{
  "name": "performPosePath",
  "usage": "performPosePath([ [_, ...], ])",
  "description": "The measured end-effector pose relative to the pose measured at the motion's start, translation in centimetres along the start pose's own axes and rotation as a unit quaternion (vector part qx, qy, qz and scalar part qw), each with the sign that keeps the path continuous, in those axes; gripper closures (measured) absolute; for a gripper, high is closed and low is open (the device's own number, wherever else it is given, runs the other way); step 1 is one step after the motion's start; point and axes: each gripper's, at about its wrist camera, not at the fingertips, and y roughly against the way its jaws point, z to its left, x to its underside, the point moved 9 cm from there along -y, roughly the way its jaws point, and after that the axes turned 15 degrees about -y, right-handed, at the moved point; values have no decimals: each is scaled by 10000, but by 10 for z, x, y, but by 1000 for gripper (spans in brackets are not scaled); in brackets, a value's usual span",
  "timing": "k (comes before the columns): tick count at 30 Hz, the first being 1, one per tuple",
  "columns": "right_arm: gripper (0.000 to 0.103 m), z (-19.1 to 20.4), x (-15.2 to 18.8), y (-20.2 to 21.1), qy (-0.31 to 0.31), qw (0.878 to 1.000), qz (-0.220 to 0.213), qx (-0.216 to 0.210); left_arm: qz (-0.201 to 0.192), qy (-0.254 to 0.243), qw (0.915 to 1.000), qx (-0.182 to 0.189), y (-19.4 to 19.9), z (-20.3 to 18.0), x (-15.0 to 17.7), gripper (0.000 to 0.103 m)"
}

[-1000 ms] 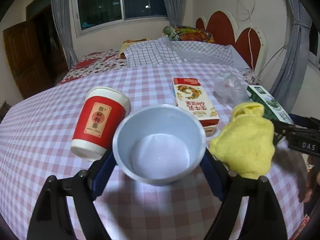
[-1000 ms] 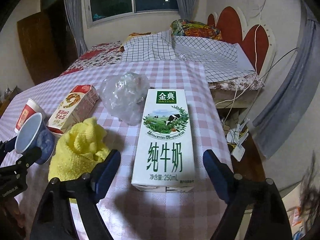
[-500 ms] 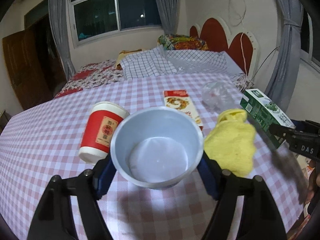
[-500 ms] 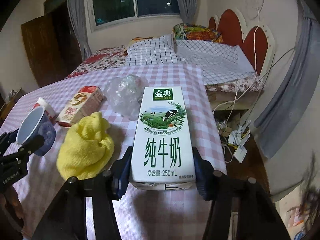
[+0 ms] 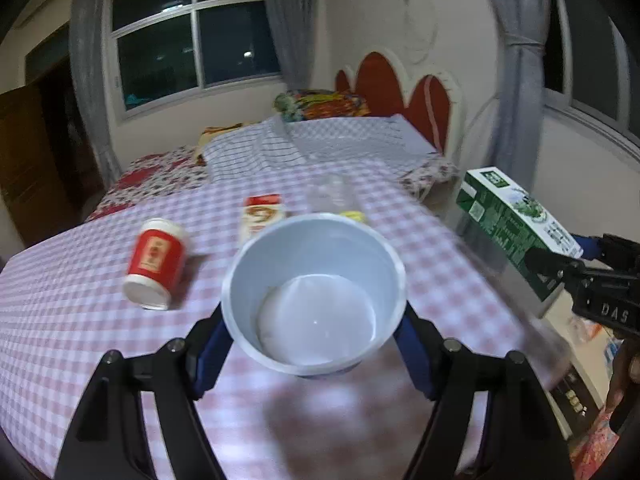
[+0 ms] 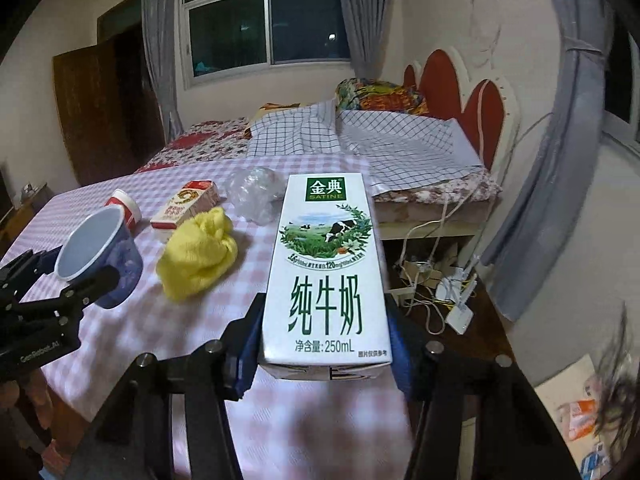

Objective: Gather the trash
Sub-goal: 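Carry the blue bowl and white milk carton with both tools over the bin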

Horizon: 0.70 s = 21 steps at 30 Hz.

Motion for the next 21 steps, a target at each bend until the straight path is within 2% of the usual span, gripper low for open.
performPosePath([
  [11,47,-94,38,84,-343,9984,-241,384,-303,-476,9966,592,41,-110,-18,28],
  [17,47,-144,63,121,-591,9963,-326,537,-439,-725,9925,877,60,-168,-22,28],
  [21,47,-174,83,138,-688,9950,-347,632,-533,-835,9876,1216,70,-207,-17,28],
])
